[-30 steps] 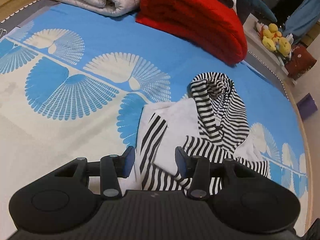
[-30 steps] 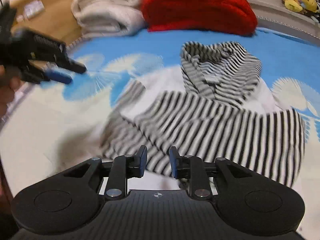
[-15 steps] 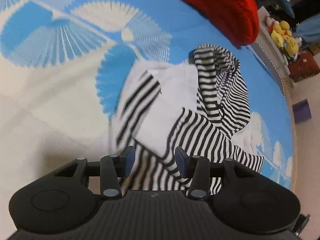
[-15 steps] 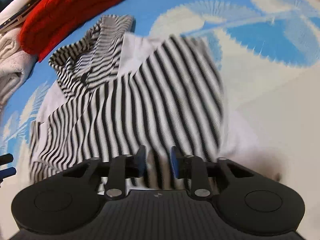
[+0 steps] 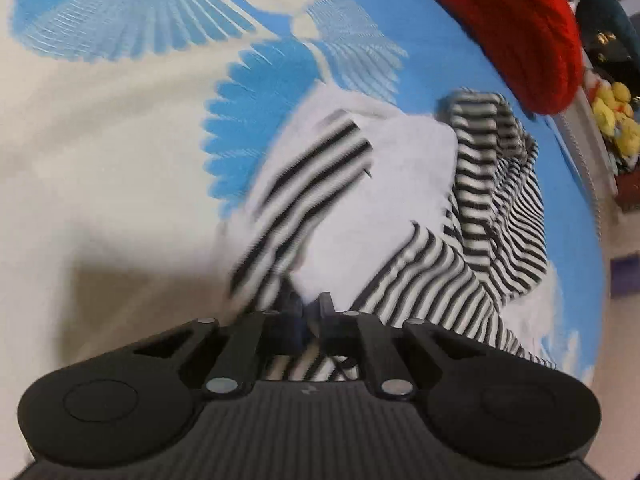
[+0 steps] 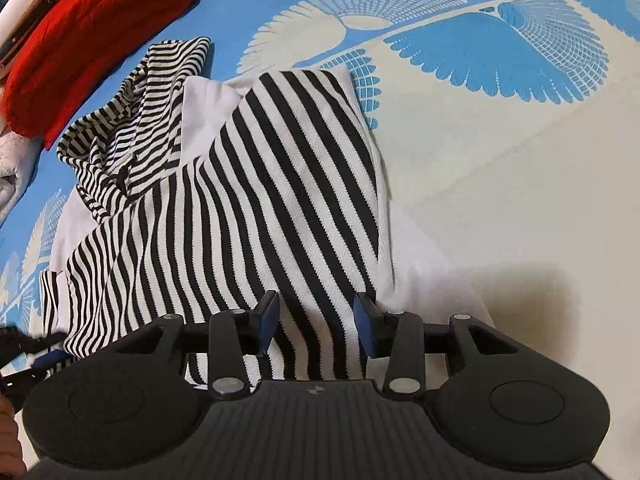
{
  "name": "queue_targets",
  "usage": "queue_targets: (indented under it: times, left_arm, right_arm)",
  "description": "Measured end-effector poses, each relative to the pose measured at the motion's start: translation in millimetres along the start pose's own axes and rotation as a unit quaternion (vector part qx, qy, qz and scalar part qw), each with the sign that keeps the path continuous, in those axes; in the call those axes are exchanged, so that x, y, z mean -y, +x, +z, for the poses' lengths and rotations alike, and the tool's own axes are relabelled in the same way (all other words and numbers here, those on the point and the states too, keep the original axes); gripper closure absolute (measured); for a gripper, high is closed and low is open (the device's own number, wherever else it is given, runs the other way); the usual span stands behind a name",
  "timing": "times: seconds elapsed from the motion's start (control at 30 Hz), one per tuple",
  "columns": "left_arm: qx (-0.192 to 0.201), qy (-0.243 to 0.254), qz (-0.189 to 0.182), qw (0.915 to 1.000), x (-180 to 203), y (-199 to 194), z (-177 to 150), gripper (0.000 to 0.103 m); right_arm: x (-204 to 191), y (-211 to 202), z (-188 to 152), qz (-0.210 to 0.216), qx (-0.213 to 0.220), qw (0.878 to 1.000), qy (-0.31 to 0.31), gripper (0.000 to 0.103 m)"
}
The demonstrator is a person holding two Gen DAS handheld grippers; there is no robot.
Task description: Fold small clothes
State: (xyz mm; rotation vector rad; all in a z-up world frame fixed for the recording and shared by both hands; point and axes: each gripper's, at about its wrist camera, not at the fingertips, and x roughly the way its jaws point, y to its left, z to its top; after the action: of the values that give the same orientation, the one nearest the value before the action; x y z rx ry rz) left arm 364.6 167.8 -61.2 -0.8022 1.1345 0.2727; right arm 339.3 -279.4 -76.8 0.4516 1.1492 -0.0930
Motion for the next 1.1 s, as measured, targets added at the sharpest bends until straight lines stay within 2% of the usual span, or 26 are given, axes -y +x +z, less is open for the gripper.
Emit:
queue_targets:
  times: [0.07, 0.2, 0.3, 0.37, 0.43, 0.57, 0.67, 0.73, 0.77, 0.8, 0.87, 0.93, 1.0, 1.03, 1.1]
  left_arm:
    - [0.011, -0.009, -0.017, 0.9997, 1, -20, -3, 0.097]
    - [0.042, 0.012, -0.029, 0.9986, 10, -69, -19, 0.097]
    - [0.017, -0.001, -0.005, 0.9998, -6, -70, -33, 0.096]
    - [-0.001, -0.020, 0.019, 0.9996, -19, -64, -33, 0.096]
    - [0.024, 0.005, 0.046, 0.9986, -16, -71, -30, 0.096]
    - [0.057, 0.087, 0.028, 0.9942, 4, -80, -31, 0.088]
    - [0.037, 0.114, 0.026, 0.9924, 8, -58, -31, 0.088]
    - [-0.008, 0.100, 0.042, 0.9941, -7, -32, -32, 0.082]
    - [-0.031, 0.079, 0.050, 0.9951, -17, -20, -32, 0.086]
    - [-0.030, 0.058, 0.047, 0.9968, -24, -18, -32, 0.090]
    - [-0.021, 0.059, 0.053, 0.9966, -18, -28, -31, 0.087]
    - [0.005, 0.100, 0.052, 0.9937, -1, -40, -32, 0.074]
    - [0.019, 0.132, 0.046, 0.9900, 10, -43, -36, 0.067]
    - [0.010, 0.129, 0.044, 0.9905, 10, -40, -37, 0.065]
    - [-0.031, 0.083, 0.037, 0.9954, -4, -27, -38, 0.065]
  right_arm:
    - [-1, 0, 2, 0.000, 0.000, 1.000, 0.006, 0.060]
    - [1, -8, 3, -0.006, 0.009, 1.000, 0.018, 0.060]
    - [5, -12, 0, -0.011, 0.015, 1.000, 0.017, 0.060]
    - [11, -11, -3, -0.032, 0.013, 0.999, 0.021, 0.059]
    - [17, -13, -6, -0.039, 0.012, 0.999, 0.028, 0.059]
    - [18, -20, -9, -0.049, 0.022, 0.998, 0.018, 0.058]
    - [17, -18, -10, -0.049, 0.017, 0.999, 0.011, 0.058]
    - [17, -12, -10, -0.057, 0.008, 0.998, 0.006, 0.058]
    - [18, -11, -10, -0.061, 0.008, 0.998, 0.005, 0.058]
    - [17, -11, -10, -0.063, 0.010, 0.998, 0.006, 0.058]
    - [15, -16, -7, -0.062, 0.019, 0.998, 0.010, 0.058]
    - [9, -22, -5, -0.045, 0.037, 0.998, 0.006, 0.057]
    - [5, -23, -4, -0.031, 0.038, 0.999, -0.002, 0.051]
    - [7, -19, -4, -0.018, 0.026, 0.999, 0.007, 0.049]
    - [14, -7, -8, -0.011, -0.010, 0.999, 0.033, 0.049]
